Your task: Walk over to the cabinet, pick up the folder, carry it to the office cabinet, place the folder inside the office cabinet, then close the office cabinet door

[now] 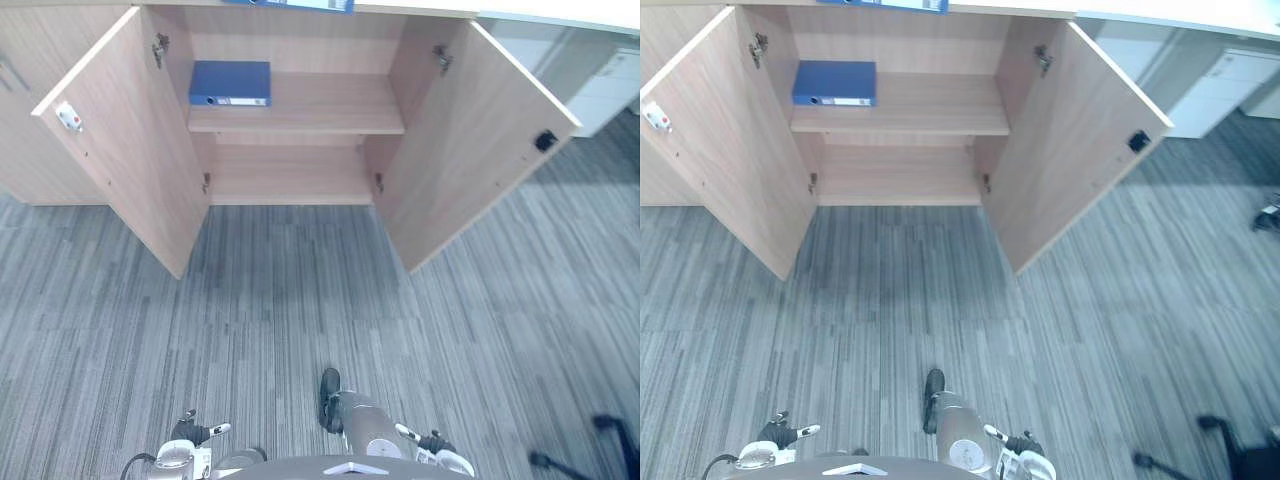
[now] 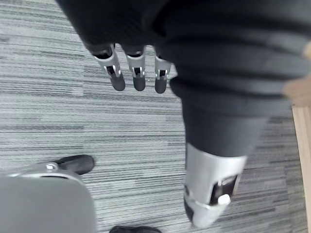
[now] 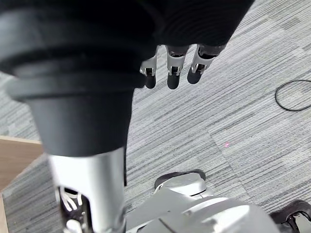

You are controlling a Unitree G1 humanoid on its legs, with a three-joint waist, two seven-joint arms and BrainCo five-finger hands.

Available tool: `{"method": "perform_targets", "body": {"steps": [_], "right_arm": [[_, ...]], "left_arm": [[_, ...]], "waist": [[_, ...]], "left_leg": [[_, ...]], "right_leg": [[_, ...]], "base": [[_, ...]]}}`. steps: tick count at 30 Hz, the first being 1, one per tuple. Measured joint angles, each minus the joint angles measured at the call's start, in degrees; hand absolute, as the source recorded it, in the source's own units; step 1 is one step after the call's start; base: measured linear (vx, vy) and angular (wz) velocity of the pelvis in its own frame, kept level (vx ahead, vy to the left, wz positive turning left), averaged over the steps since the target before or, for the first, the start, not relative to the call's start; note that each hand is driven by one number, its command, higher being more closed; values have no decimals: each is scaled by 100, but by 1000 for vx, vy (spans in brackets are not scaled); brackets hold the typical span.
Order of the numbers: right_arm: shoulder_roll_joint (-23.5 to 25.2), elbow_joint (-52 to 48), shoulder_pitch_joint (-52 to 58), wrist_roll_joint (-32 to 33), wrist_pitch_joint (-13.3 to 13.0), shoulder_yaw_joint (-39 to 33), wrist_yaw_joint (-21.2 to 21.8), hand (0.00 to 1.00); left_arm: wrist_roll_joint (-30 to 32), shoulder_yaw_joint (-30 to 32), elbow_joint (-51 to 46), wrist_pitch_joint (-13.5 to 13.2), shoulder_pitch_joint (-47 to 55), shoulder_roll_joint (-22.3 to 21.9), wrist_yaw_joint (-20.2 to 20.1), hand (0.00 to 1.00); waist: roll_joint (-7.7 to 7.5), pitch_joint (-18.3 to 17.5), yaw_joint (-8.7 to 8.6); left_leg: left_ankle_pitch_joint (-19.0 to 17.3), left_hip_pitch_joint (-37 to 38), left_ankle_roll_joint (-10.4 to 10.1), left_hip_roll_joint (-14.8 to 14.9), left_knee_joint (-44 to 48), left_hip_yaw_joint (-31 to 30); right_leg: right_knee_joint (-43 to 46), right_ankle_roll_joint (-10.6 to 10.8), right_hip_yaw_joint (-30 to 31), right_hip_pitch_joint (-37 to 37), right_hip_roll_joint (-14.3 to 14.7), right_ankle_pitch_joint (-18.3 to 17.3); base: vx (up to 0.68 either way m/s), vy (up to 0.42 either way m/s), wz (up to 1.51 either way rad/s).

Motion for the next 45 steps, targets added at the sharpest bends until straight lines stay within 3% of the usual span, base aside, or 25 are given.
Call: {"method": "perform_targets", "body": {"steps": [2, 4, 7, 9, 12, 14, 15, 16, 17, 18, 19, 20, 23, 24, 26, 29, 30, 32, 33, 34, 37, 39, 41, 44, 45], "right_arm": [[-27, -139, 10, -1, -6, 5, -7, 0], [-52, -359, 31, 8, -12, 21, -14, 0], [71, -528, 19, 79, -78, 95, -21, 0], [164, -637, -29, 127, -101, 188, -30, 0], [242, -649, -105, 137, -97, 176, -94, 0], [275, -638, -107, 229, -100, 114, -143, 0], [289, -604, -106, 236, -101, 58, -152, 0], [292, -574, -106, 236, -99, 58, -157, 0], [422, -566, -31, 233, -80, 55, -153, 0], [444, -564, 12, 226, -77, 47, -144, 0], [469, -577, 18, 207, -80, 39, -140, 0], [507, -576, 21, 207, -79, 29, -128, 0], [517, -609, 25, 160, -85, 28, -124, 0], [507, -645, 28, 85, -92, 41, -119, 0], [532, -759, 43, 46, -101, 51, -104, 0], [519, -814, 4, 46, -133, 43, -84, 0], [509, -823, -7, 51, -139, 46, -82, 0], [520, -807, 0, 52, -141, 46, -83, 0], [539, -792, 1, 92, -141, -12, -66, 0], [396, -772, -70, 46, -133, -2, -74, 0], [292, -770, -74, 49, -134, -19, -71, 0], [260, -706, -56, 54, -122, 33, -80, 0], [251, -566, -47, 67, -119, 44, -79, 0], [275, -570, -12, 85, -105, 54, -80, 0], [273, -570, 16, 117, -105, 53, -86, 0]], "left_arm": [[-27, 251, -108, -50, -41, -178, -7, 0], [-74, 615, -350, -99, -50, -488, -17, 0], [-176, 703, -491, -130, -154, -565, -14, 0], [-177, 701, -528, -150, -193, -562, -11, 0], [-176, 715, -656, -162, -183, -640, -4, 0], [-176, 706, -679, -168, -203, -655, -4, 0], [-176, 698, -671, -168, -191, -662, -3, 0], [-178, 703, -666, -167, -186, -656, -4, 0], [-176, 723, -661, -162, -157, -609, -12, 0], [-176, 720, -637, -158, -151, -571, -12, 0], [-175, 720, -629, -153, -150, -557, -6, 0], [-176, 695, -566, -152, -151, -507, -11, 0], [-176, 604, -440, -105, -154, -447, -11, 0], [-180, 560, -405, -89, -142, -426, -5, 0], [-181, 540, -406, -88, -152, -434, -4, 0], [-233, 549, -406, -90, -198, -536, -4, 0], [-241, 563, -396, -90, -236, -566, 0, 0], [-277, 607, -340, -99, -207, -601, -2, 0], [-275, 716, -316, -105, -237, -627, -7, 0], [-278, 855, -226, -113, -261, -792, -3, 0], [-278, 970, -234, -124, -294, -983, -5, 0], [-280, 1051, -268, -130, -360, -1006, -14, 0], [-284, 1036, -354, -163, -353, -1017, -14, 0], [-284, 1044, -428, -165, -355, -1015, -12, 0], [-282, 1051, -460, -165, -363, -1014, -10, 0]], "waist": [[118, -33, 38], [249, 33, 87], [156, 92, 241], [136, 78, 255], [182, 66, 339], [163, 61, 417], [158, 16, 436], [137, 3, 450], [-33, -168, 491], [-125, -217, 487], [-171, -240, 488], [-237, -236, 507], [-227, -202, 466], [-224, -182, 403], [-236, -188, 370], [-212, -173, 253], [-201, -168, 216], [-227, -176, 189], [-276, -199, 170], [33, -217, 231], [277, -201, 184], [226, -147, 237], [201, -145, 282], [157, -164, 295], [150, -163, 336]], "left_leg": [[20, -522, -145, 169, 1106, 94], [58, -1532, -129, 717, 3706, 344], [-52, -2155, -7, 1259, 5097, 672], [-104, -2633, 86, 1340, 4981, 886], [-115, -3056, 139, 1185, 3718, 1327], [99, -3137, 117, 883, 2537, 1315], [403, -3125, 197, 705, 1841, 1204], [674, -3106, 331, 636, 1767, 1139], [916, -2982, 564, 358, 1800, 1172], [807, -2921, 592, 308, 1798, 1295], [732, -2856, 606, 270, 1803, 1371], [629, -2547, 665, 185, 1767, 1478], [265, -1844, 692, 76, 1565, 1530], [186, -1461, 722, 68, 1502, 1523], [183, -1104, 724, 63, 1239, 1480], [222, -581, 660, 110, 774, 1326], [224, -424, 656, 151, 659, 1234], [226, -247, 412, 156, 498, 1087], [80, -54, 137, 141, 395, 896], [95, 24, 28, 399, 390, 896], [163, -200, -58, 711, 1191, 736], [191, -951, -123, 1156, 3114, 638], [104, -1226, 0, 1379, 3620, 1053], [61, -1541, 70, 1374, 3119, 1428], [67, -1714, 76, 1256, 2527, 1423]], "right_leg": [[-108, -110, -85, 167, 50, -208], [-473, -250, -123, 784, 271, -336], [-675, -386, -58, 1556, 433, -615], [-830, -374, 21, 1770, 456, -784], [-1137, -225, 146, 2166, 421, -855], [-1275, -70, 242, 2356, 339, -944], [-1356, 74, 305, 2443, 289, -1036], [-1376, 148, 370, 2508, 253, -1094], [-1271, 386, 567, 2590, -35, -1305], [-1120, 448, 608, 2548, -132, -1342], [-870, 477, 655, 2459, -199, -1359], [200, 509, 739, 2126, -358, -1349], [2596, 894, 742, 1288, -639, -1042], [3573, 827, 676, 862, -714, -1133], [3916, 676, 499, 443, -711, -1265], [2946, 369, 98, -90, -620, -1557], [2105, 305, 50, -163, -531, -1499], [589, 241, 170, -65, -456, -836], [282, 100, 244, 8, -448, -26], [459, 41, 100, 69, -317, -246], [450, -66, -189, 409, -202, -586], [106, -129, -344, 1006, -68, -706], [-228, -149, -383, 1498, 18, -727], [-453, -95, -330, 1731, 23, -748], [-484, -34, -228, 1771, 7, -760]], "base": [[510, -297, 29], [465, -269, 10], [384, -195, -18], [264, -96, -19], [335, 35, -19], [325, 136, -26], [288, 158, -29], [527, 305, -53], [507, 272, -50], [535, 256, -50], [505, 213, -40], [474, 212, -37], [464, 174, -16], [395, 66, 7], [339, 21, 21], [408, -78, 39], [381, -207, 47], [485, -284, 63], [407, -249, 51], [379, -251, 49], [318, -250, 44], [271, -231, 28], [238, -117, -7], [160, -9, -14], [170, 105, -26]]}}
